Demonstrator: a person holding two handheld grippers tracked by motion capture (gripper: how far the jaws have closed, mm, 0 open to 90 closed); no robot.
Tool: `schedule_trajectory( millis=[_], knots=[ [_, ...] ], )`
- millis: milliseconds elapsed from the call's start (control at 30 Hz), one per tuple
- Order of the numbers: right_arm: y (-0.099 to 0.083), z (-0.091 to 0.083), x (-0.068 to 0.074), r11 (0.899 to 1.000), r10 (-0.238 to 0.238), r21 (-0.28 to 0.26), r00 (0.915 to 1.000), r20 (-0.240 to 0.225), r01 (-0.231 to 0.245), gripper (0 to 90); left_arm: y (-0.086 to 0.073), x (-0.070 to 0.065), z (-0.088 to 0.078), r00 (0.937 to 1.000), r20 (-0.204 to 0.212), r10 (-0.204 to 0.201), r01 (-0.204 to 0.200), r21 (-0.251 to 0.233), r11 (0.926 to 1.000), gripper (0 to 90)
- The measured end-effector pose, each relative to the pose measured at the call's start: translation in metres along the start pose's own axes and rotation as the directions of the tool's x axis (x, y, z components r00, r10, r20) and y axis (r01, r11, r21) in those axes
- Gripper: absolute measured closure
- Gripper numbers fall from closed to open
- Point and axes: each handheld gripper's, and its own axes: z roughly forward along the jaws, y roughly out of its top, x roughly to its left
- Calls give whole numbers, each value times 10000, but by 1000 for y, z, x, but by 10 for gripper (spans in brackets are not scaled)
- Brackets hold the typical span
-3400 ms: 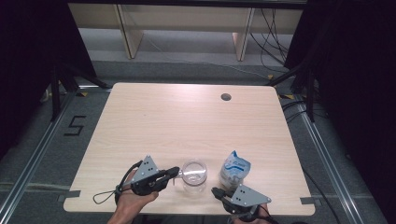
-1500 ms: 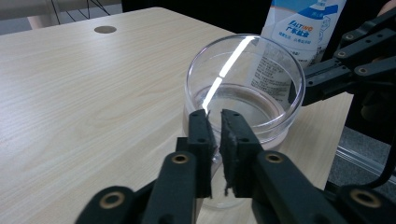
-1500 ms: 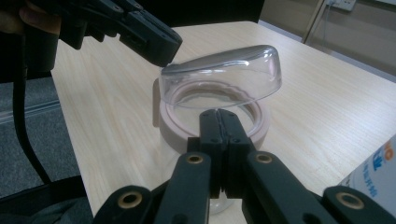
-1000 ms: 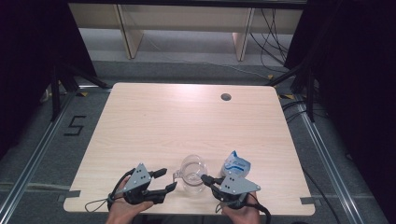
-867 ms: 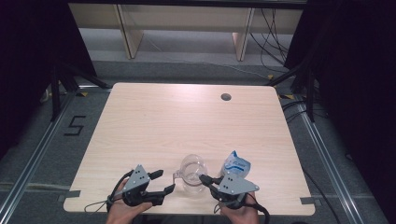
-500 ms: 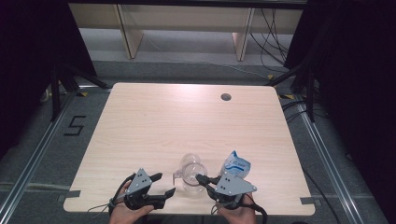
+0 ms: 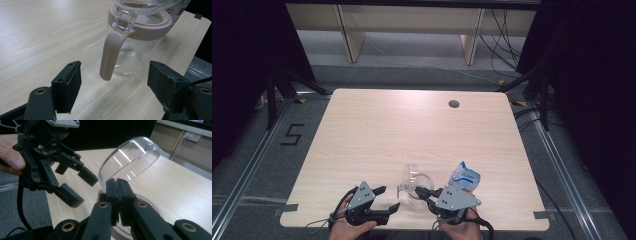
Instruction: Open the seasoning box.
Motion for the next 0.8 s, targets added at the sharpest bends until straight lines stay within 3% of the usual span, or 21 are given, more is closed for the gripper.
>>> schedule_trajectory(
  millis=[33, 333, 367, 500, 600, 767, 800],
  knots=[
    [0, 1, 0, 10000, -14, 6, 10000, -38, 14, 882, 0, 1, -1, 9998, -11, 189, -188, 114, 9998, 268],
    [4, 7, 4, 9998, -222, -20, 9994, -268, 221, 872, 0, 2, 0, 9998, 24, 205, -205, 100, 9997, 271],
    [4, 8, 5, 9998, -182, 35, 9993, -321, 184, 871, 1, 2, 0, 9993, 18, 365, -365, 114, 9993, 273],
    [5, 10, 6, 9998, -207, 69, 9990, -386, 210, 869, 1, 2, -1, 9998, -106, 137, -138, -44, 9999, 281],
    [5, 10, 7, 9996, -271, 114, 9984, -504, 277, 863, 2, 4, -2, 9994, -141, 314, -313, 51, 9995, 282],
    [4, 10, 8, 9998, -193, 87, 9987, -463, 198, 837, 1, 3, -1, 9998, -41, 197, -197, -6, 9998, 281],
    [3, 9, 7, 9998, -173, 32, 9973, -715, 176, 806, 1, 3, -1, 9998, -46, 187, -187, -44, 9998, 280]
  ],
)
